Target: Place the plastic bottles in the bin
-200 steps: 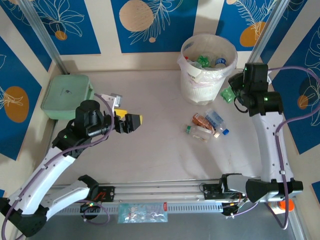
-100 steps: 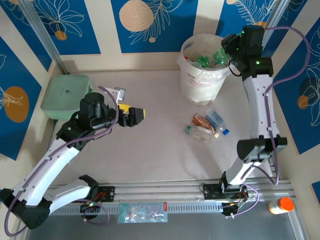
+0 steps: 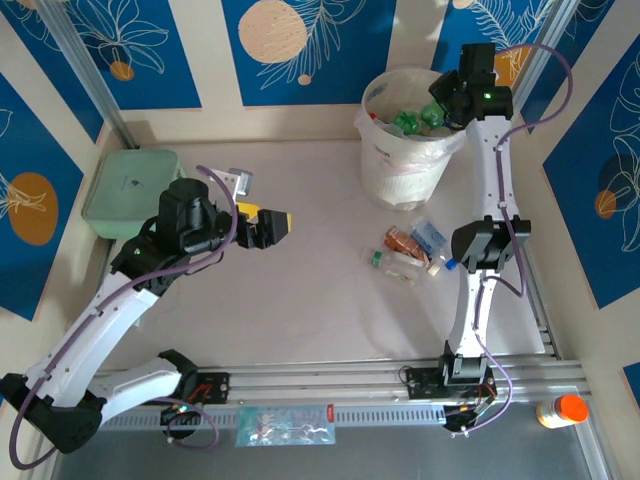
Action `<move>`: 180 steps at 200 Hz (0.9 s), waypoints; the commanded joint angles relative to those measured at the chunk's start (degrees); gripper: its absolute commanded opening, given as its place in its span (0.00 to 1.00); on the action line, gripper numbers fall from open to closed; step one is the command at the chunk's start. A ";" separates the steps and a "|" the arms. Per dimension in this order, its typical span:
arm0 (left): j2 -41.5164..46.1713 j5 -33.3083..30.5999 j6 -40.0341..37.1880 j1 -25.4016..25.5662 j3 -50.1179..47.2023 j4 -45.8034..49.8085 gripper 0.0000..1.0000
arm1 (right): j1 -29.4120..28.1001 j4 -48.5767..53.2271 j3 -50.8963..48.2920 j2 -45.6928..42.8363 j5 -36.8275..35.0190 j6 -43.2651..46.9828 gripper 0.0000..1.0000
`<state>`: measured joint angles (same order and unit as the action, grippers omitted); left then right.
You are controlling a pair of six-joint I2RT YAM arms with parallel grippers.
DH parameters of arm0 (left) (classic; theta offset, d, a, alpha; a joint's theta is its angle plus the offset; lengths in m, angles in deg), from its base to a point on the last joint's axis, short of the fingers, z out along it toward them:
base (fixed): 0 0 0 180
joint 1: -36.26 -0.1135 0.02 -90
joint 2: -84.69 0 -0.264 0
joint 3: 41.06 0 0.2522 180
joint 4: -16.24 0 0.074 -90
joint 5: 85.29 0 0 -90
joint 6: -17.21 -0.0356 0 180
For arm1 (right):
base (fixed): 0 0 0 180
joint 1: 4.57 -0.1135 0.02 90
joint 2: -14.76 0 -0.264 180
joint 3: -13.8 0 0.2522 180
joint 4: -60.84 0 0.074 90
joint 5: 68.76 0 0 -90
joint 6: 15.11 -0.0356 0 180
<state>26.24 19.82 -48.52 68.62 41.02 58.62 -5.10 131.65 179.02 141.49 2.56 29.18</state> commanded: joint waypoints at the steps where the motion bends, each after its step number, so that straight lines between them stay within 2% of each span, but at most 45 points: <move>1: 0.10 -0.87 -1.51 -0.64 1.48 1.09 0.98 | -0.87 4.27 -0.92 -0.44 -5.23 4.07 0.42; 30: 0.01 -0.96 -1.55 -0.63 1.29 1.00 0.98 | -0.69 4.42 -3.51 -0.18 -4.34 5.47 0.48; 65: -0.10 -0.96 -1.34 -0.64 1.34 0.65 0.98 | -0.87 4.64 -2.65 -0.59 -3.85 6.42 0.67; 102: 0.27 -1.05 -0.92 -0.65 0.89 0.38 0.98 | -0.87 4.60 -1.15 -2.30 -3.23 6.78 0.78; 180: 1.97 -0.19 -1.03 -0.67 1.73 1.35 0.98 | -1.96 4.37 0.39 -8.53 -0.13 9.70 0.77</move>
<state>26.59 19.23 -48.91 68.62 41.02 59.58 -6.35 134.89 177.69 138.83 0.90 36.15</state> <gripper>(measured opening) 0.980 0.783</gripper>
